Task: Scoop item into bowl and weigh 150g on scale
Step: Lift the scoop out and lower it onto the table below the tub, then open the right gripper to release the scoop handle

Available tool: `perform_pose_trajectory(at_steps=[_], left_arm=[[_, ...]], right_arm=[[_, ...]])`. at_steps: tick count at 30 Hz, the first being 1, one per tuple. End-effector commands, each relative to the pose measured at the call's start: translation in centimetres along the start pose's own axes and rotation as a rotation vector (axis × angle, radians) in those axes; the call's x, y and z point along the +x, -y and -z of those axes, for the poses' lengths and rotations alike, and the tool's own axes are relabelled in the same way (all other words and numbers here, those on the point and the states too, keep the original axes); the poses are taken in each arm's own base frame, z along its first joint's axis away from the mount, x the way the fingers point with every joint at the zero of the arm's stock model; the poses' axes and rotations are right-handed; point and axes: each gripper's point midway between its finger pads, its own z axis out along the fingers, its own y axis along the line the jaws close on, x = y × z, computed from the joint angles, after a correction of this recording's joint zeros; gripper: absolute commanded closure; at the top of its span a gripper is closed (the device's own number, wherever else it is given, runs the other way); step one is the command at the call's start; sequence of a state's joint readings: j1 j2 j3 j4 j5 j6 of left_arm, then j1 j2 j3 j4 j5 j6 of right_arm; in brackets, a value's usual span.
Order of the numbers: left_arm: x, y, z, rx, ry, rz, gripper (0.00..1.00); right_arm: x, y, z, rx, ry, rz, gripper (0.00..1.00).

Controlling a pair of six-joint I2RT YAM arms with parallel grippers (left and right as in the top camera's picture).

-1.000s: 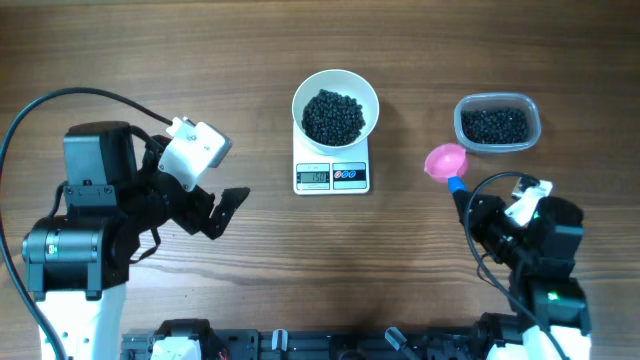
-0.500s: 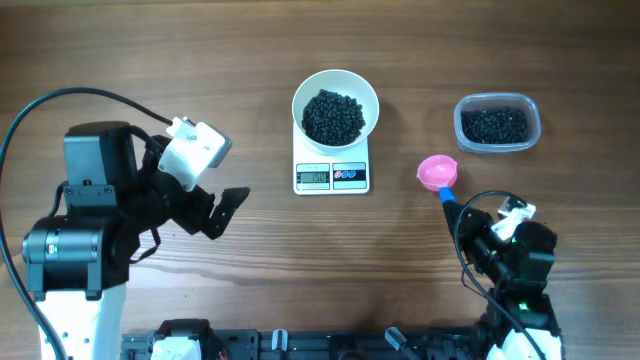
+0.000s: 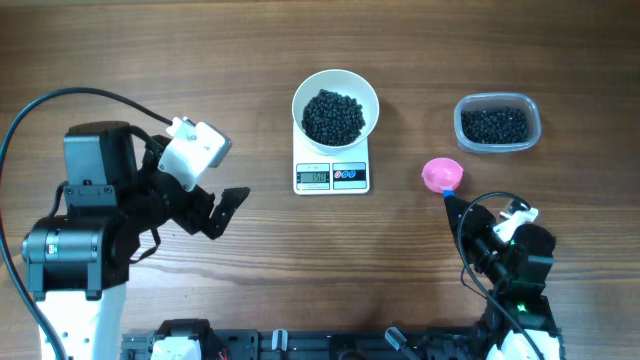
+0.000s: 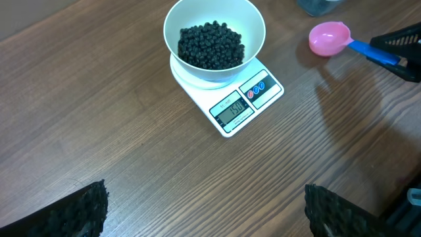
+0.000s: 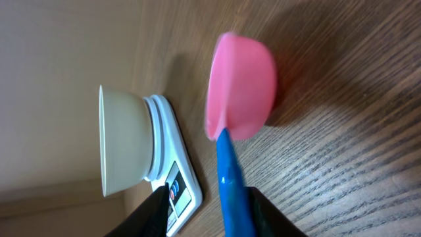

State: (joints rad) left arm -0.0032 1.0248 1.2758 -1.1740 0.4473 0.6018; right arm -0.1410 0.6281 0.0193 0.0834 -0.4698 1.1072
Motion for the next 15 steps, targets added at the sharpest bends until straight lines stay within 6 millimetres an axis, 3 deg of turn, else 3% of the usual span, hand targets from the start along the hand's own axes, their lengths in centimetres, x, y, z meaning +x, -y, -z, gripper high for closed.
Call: perform_pose_trajectory(at_steps=[1, 2, 3, 4, 5, 7, 15], left_arm=[[-0.6, 0.0, 0.3, 0.005, 0.02, -0.02, 0.0], [-0.6, 0.0, 0.3, 0.005, 0.02, -0.02, 0.0], [-0.6, 0.0, 0.3, 0.005, 0.02, -0.02, 0.0], [-0.6, 0.0, 0.3, 0.005, 0.02, -0.02, 0.0], [-0.6, 0.0, 0.3, 0.005, 0.02, -0.02, 0.0], [-0.6, 0.0, 0.3, 0.005, 0.02, -0.02, 0.0], [-0.6, 0.0, 0.3, 0.005, 0.02, -0.02, 0.0]], right_arm=[[-0.3, 0.5, 0.0, 0.017, 0.026, -0.006, 0.53], [-0.4, 0.8, 0.0, 0.028, 0.031, -0.009, 0.47], [-0.4, 1.1, 0.1, 0.041, 0.035, -0.013, 0.31], [-0.4, 1.3, 0.1, 0.049, 0.038, -0.016, 0.26], [-0.5, 1.6, 0.1, 0.065, 0.044, -0.021, 0.13], [-0.8, 2.1, 0.1, 0.087, 0.064, -0.026, 0.0], [-2.2, 2.8, 0.4, 0.129, 0.148, -0.012, 0.0]])
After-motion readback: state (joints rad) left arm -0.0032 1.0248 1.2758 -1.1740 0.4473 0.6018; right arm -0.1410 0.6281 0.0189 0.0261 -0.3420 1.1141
